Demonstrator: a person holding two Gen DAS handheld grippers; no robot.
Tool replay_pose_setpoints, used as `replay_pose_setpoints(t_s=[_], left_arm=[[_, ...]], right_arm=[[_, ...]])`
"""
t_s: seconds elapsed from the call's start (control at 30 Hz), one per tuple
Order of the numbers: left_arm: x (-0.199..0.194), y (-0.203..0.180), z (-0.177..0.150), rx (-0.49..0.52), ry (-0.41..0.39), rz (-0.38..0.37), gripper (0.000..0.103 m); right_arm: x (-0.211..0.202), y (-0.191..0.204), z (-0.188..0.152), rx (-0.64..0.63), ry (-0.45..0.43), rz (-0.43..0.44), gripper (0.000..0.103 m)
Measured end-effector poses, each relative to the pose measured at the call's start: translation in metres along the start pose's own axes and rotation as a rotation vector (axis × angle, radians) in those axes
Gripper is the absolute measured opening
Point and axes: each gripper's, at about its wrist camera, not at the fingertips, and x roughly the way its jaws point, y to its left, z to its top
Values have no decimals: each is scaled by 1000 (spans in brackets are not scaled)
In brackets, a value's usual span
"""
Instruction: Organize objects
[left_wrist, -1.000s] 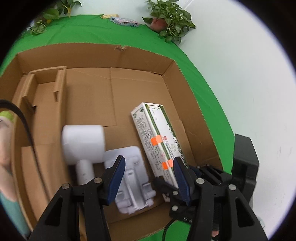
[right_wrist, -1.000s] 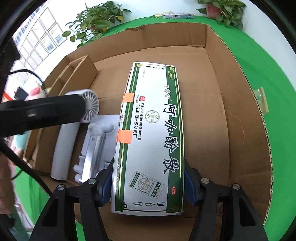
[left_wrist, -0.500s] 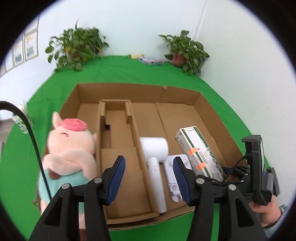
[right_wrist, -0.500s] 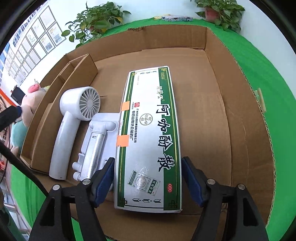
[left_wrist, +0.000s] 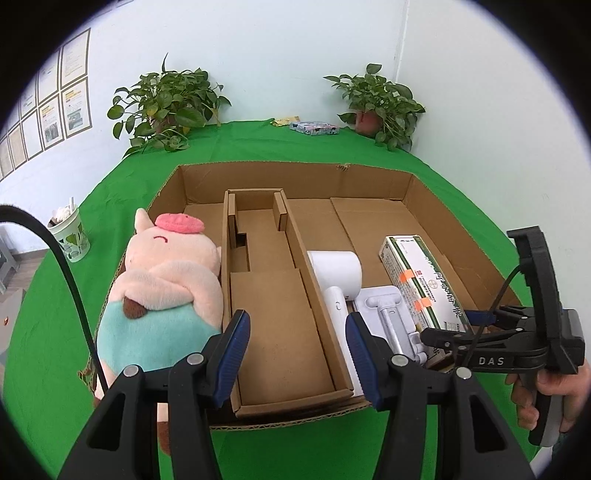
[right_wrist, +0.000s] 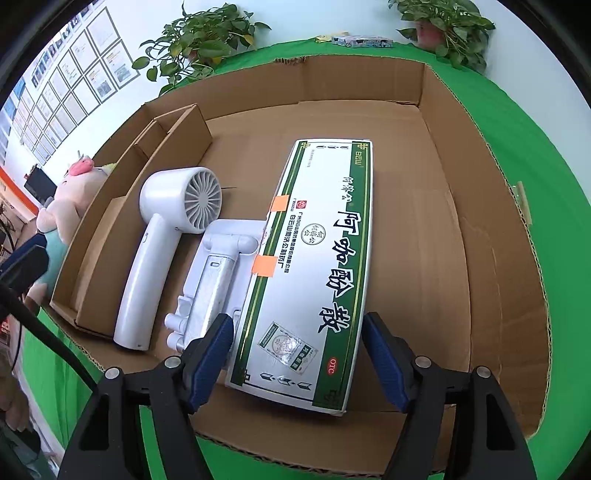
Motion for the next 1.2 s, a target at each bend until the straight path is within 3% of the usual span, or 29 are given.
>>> replay_pose_setpoints(t_s=[0.3, 0.53, 0.67, 0.87, 1.0, 1.2], left_arm=[[-14, 17, -5, -37, -52, 10, 57], [-20, 16, -14, -5, -58, 46, 57], [-28, 17, -28, -3, -121, 105, 81], [-14, 13, -52, 13, -194, 193, 81], [-7, 1, -58, 56, -235, 271, 87], [-1, -2, -60, 51, -265, 293, 95]], right_arm=[[-25, 10, -5, -78, -90, -107, 80], [-39, 45, -3, -142, -136, -75, 85], [-52, 61, -19, -131, -234, -94, 101], [-52, 71, -63, -52, -442, -156, 102], [-50, 76, -76, -56, -544, -214, 102], [-49, 70, -73, -55, -553, -210, 103]])
